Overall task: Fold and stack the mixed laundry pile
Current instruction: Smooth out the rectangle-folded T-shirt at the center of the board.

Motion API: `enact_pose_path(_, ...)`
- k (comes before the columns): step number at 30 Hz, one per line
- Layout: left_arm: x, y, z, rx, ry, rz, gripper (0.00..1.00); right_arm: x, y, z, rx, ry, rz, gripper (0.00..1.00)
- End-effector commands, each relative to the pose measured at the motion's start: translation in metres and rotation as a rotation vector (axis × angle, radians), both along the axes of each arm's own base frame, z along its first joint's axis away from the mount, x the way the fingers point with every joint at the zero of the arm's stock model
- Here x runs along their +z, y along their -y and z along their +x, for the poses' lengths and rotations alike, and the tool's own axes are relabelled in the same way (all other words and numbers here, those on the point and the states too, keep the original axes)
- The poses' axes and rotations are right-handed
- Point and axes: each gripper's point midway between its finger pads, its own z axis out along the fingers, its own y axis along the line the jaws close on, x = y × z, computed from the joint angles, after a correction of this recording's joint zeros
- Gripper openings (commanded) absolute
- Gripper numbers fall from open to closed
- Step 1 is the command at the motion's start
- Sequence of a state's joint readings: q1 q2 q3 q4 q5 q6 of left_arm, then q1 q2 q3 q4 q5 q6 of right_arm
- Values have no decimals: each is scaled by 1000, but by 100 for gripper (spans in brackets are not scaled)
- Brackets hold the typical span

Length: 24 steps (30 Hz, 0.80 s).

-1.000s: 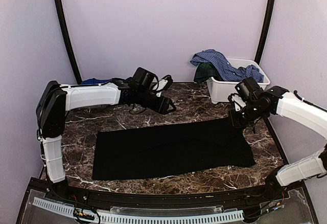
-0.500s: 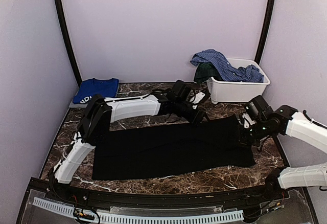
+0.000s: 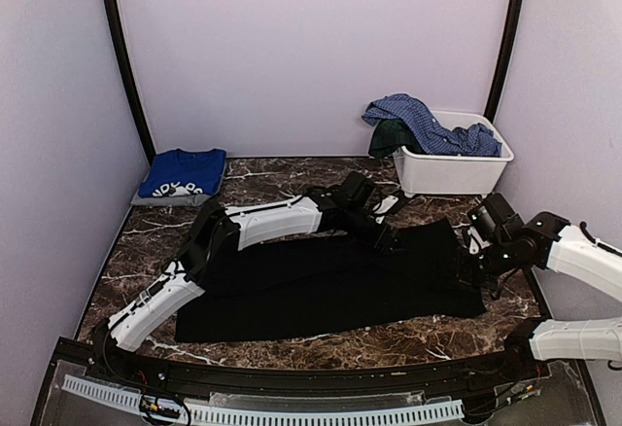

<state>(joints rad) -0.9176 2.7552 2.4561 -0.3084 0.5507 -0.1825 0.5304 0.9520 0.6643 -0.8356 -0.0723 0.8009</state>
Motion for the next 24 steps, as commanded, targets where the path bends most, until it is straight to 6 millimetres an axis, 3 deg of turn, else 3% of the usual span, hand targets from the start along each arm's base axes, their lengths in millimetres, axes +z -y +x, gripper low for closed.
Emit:
enact_pose_path(1, 34, 17, -16, -66, -6, -97, 67, 0, 4, -3, -29, 6, -2, 0)
enact_pose_path(10, 51, 30, -23, -126, 6, -183, 67, -8, 4, -9, -28, -10, 7, 0)
enact_pose_path(19, 57, 35, -25, -146, 24, -214, 48, -6, 5, -11, -36, 1, 21, 0)
enact_pose_path(21, 58, 35, -22, -135, 38, -213, 49, -6, 5, -11, -37, 3, 22, 0)
enact_pose_path(24, 53, 34, -6, -63, 78, -186, 60, -6, 5, -13, -36, 2, 25, 0)
